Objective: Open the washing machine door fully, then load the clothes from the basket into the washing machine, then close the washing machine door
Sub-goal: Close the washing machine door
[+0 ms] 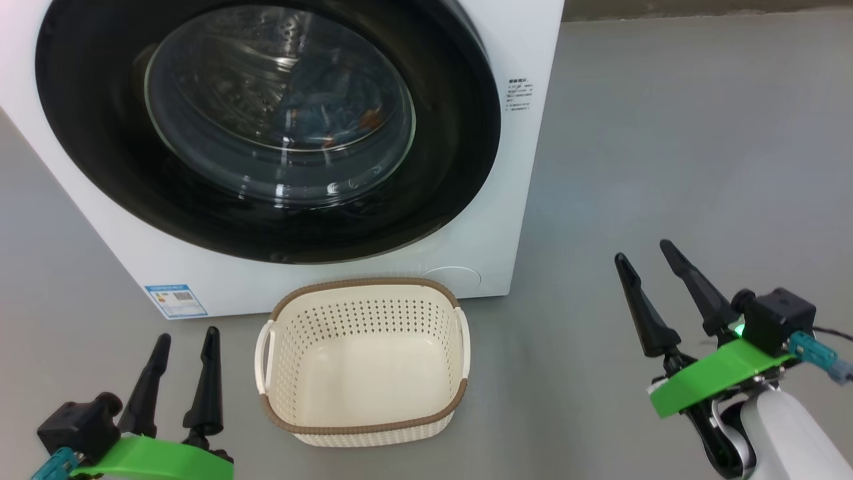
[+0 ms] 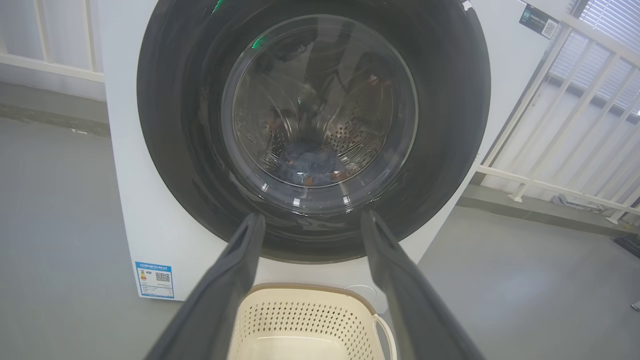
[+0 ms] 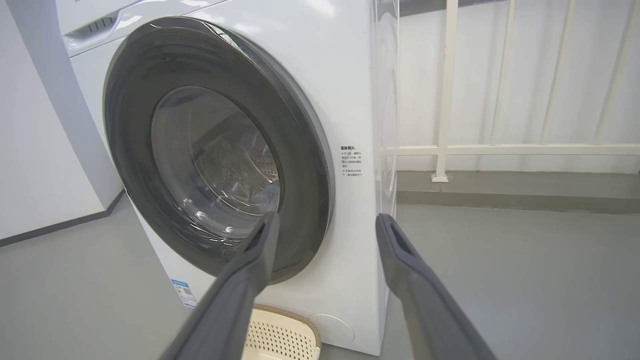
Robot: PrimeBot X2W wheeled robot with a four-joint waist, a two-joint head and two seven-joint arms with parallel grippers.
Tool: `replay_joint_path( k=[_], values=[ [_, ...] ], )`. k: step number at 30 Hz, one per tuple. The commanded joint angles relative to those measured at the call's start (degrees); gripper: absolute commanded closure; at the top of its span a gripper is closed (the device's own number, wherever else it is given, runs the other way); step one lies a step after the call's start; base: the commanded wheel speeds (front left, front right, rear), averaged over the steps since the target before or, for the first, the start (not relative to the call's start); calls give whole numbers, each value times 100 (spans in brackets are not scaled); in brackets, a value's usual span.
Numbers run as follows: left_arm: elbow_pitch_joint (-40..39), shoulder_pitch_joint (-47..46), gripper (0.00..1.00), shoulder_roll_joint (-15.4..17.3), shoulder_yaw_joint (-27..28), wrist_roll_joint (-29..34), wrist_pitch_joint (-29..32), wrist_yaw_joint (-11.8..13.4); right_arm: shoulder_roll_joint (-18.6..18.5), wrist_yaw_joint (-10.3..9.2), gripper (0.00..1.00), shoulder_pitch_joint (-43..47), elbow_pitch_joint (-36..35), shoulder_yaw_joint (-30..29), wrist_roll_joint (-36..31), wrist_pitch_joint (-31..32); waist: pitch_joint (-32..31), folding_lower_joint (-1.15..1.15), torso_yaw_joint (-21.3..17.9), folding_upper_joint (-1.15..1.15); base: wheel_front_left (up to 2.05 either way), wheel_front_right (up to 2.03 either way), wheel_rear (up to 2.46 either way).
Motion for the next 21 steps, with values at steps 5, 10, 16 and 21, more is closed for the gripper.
replay_joint_path(
  k=[5, 10, 16, 21],
  values=[
    [-143, -84, 0, 106, 209, -68, -37, -9, 96, -14, 0, 283, -276, -143, -144, -25, -76, 0, -35, 0, 0, 0, 0],
    [-174, -58, 0, 69, 227, -55, -37, -9, 167, -14, 0, 444, -371, -254, -219, -25, -98, 0, -41, 0, 0, 0, 0],
    [-221, -46, 0, 52, 226, -33, -37, -9, 192, -14, 0, 507, -400, -299, -261, -25, -105, 0, -36, 0, 0, 0, 0],
    [-239, -47, 0, 56, 218, -19, -37, -9, 203, -14, 0, 509, -399, -311, -279, -25, -80, 0, -27, 0, 0, 0, 0]
  ],
)
